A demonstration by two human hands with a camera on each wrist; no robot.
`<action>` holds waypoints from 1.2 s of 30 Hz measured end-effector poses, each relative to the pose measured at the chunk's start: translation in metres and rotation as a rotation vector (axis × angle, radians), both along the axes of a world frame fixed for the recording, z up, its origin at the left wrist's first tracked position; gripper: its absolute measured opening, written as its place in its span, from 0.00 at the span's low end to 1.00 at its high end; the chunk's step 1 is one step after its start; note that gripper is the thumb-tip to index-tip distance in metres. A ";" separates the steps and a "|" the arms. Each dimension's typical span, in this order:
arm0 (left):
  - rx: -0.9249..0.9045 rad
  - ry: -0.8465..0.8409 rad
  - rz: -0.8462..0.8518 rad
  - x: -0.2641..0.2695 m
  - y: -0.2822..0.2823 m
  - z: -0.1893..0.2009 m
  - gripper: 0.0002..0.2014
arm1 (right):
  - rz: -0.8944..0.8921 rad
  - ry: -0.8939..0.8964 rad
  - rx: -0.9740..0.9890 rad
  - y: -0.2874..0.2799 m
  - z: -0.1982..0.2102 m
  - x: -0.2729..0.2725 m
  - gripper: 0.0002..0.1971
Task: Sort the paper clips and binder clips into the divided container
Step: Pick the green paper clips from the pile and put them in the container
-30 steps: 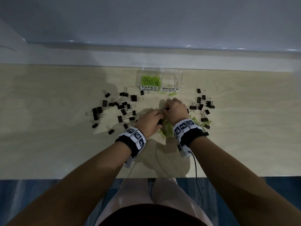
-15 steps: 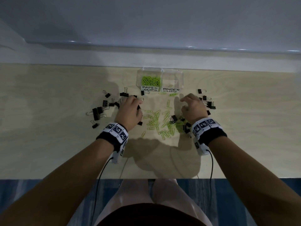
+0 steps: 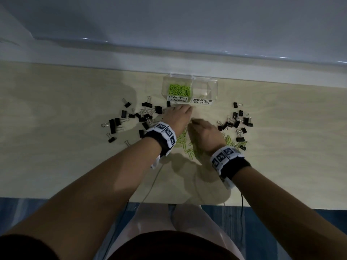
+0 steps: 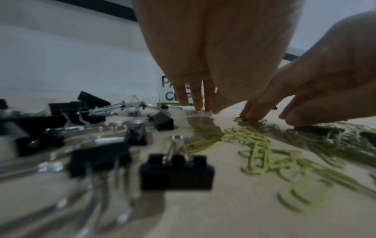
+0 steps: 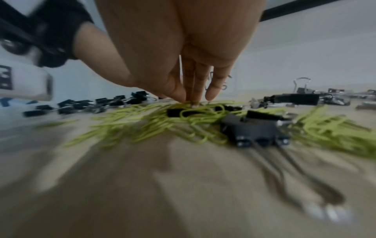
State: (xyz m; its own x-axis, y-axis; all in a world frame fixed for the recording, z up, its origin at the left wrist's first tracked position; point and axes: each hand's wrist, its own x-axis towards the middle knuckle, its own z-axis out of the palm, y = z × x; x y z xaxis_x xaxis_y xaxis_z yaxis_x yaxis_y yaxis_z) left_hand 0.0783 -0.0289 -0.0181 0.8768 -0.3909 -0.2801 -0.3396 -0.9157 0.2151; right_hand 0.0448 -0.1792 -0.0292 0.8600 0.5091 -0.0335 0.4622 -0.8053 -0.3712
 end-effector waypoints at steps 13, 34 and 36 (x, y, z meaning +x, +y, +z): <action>-0.153 0.166 0.038 -0.046 0.039 0.000 0.41 | 0.052 0.296 -0.185 0.001 0.021 0.024 0.40; -0.258 0.232 0.136 -0.041 0.021 0.001 0.07 | -0.178 0.404 0.107 -0.015 0.011 0.019 0.02; -0.389 0.239 0.250 -0.037 0.028 0.001 0.06 | -0.330 0.479 0.233 -0.017 0.010 0.021 0.04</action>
